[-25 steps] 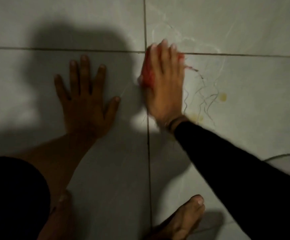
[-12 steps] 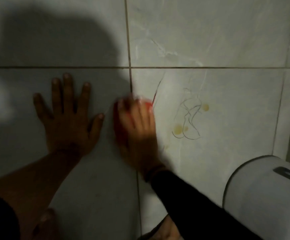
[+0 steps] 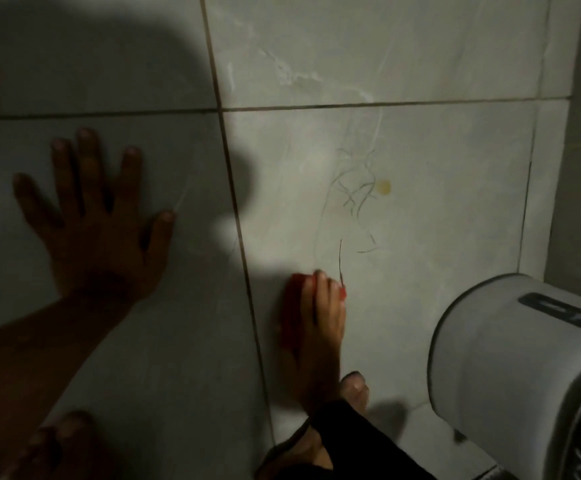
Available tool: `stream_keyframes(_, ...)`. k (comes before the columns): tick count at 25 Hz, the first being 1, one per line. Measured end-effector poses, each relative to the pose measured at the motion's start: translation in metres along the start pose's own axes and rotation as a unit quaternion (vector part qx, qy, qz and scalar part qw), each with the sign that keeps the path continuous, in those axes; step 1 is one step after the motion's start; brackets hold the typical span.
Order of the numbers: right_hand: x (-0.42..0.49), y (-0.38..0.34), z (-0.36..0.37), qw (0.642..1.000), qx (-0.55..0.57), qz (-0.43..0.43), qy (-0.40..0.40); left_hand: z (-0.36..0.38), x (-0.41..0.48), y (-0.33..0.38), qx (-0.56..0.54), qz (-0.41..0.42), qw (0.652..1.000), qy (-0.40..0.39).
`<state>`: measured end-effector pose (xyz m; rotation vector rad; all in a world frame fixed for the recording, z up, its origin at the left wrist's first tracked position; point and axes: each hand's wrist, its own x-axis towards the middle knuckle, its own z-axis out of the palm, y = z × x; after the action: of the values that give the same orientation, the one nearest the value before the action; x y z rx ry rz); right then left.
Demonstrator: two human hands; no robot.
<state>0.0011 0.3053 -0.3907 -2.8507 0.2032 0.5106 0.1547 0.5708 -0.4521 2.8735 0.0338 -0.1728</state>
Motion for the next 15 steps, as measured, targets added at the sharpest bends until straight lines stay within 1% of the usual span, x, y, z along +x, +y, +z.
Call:
stream_keyframes(1, 0.000, 0.019, -0.009, 1.000, 0.003, 0.015, 0.004, 0.000, 0.000, 0.000, 0.003, 0.001, 1.000, 0.000)
stream_keyframes(2, 0.021, 0.038, -0.020, 0.998, 0.016, 0.054, 0.018, 0.001, 0.000, 0.000, 0.005, 0.001, 1.000, 0.003)
stream_keyframes(3, 0.057, 0.052, -0.032, 0.991, 0.033, 0.122, 0.039, 0.003, 0.000, -0.001, 0.003, 0.001, 1.000, 0.006)
stream_keyframes(4, 0.105, 0.060, -0.045, 0.976, 0.057, 0.192, 0.086, 0.004, 0.000, -0.003, -0.003, 0.004, 1.000, 0.009)
stream_keyframes(5, 0.153, 0.063, -0.058, 0.964, 0.057, 0.222, 0.133, 0.006, 0.000, -0.004, -0.009, 0.006, 1.000, 0.009)
stream_keyframes(6, 0.186, 0.058, -0.065, 0.966, 0.046, 0.197, 0.159, 0.006, 0.001, -0.004, -0.013, 0.006, 1.000, 0.007)
stream_keyframes(7, 0.199, 0.052, -0.062, 0.977, 0.019, 0.133, 0.165, 0.005, 0.002, -0.003, -0.016, 0.002, 1.000, 0.002)
stream_keyframes(8, 0.192, 0.047, -0.052, 0.989, -0.012, 0.050, 0.138, 0.003, 0.002, -0.002, -0.017, -0.005, 1.000, -0.002)
stream_keyframes(9, 0.166, 0.042, -0.042, 0.996, -0.033, -0.023, 0.077, 0.001, 0.002, 0.000, -0.017, -0.011, 1.000, -0.006)
stream_keyframes(10, 0.129, 0.038, -0.039, 0.997, -0.047, -0.059, 0.014, -0.001, 0.001, 0.001, -0.015, -0.016, 1.000, -0.011)
stream_keyframes(11, 0.096, 0.046, -0.039, 0.997, -0.047, -0.059, -0.025, -0.002, 0.001, 0.003, -0.011, -0.020, 1.000, -0.017)
stream_keyframes(12, 0.079, 0.061, -0.045, 0.999, -0.031, -0.025, -0.024, -0.004, 0.000, 0.004, -0.008, -0.022, 1.000, -0.020)
stream_keyframes(13, 0.084, 0.075, -0.052, 0.999, 0.004, 0.034, 0.003, -0.005, 0.001, 0.004, -0.004, -0.021, 1.000, -0.020)
stream_keyframes(15, 0.147, 0.081, -0.066, 0.979, 0.038, 0.176, 0.093, -0.005, 0.003, 0.003, 0.005, -0.017, 1.000, -0.015)
